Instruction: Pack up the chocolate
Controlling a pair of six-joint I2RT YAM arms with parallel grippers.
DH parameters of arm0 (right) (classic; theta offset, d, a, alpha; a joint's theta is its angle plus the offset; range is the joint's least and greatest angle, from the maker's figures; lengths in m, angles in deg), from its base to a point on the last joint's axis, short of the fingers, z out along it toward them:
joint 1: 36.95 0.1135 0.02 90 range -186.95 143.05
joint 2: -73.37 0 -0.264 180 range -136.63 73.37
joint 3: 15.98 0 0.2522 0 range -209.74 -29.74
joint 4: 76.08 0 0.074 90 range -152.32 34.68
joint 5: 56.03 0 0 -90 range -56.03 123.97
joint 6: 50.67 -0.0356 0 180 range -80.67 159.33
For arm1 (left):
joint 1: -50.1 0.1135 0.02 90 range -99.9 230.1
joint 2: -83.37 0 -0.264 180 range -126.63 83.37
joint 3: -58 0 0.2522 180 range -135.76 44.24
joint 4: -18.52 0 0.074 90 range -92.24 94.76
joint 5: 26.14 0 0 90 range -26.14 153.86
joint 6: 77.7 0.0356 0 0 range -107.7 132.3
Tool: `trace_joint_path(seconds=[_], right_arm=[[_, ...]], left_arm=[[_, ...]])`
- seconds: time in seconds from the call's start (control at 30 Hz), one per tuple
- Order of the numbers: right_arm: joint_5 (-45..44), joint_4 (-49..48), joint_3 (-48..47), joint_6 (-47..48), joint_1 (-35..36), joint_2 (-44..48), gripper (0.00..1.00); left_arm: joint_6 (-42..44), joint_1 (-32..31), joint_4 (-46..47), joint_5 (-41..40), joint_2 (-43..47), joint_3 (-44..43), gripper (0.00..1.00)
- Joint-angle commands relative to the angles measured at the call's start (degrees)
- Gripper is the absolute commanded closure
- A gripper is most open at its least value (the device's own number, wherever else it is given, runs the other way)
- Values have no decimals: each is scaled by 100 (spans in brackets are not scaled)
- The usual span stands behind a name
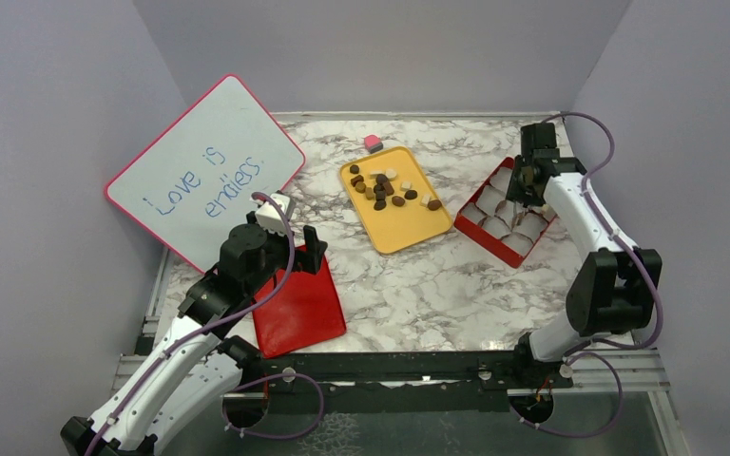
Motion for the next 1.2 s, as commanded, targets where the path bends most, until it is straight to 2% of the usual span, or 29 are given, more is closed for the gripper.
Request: trace_joint_path(seconds=[0.0,0.23,0.4,0.57,0.87,1.17], right_arm=[[955,-34,-9,169,-22,734,62],[2102,-164,199,93,6,1380,62],[2481,-330,505,-242,157,1794,63],[2376,-343,677,-445,508,1965,63],[1341,-282,672,-795,2064,1454,63],[789,-211,575,-911,2619,809,62]], left_arm=[[27,-16,49,-67,79,47,1],[29,-16,32,-78,124,45,1],[24,-16,40,-83,137,38,1],[30,-16,40,-62,118,36,1],[35,-16,31,-125,153,47,1],[32,-16,31,-113,156,43,1]])
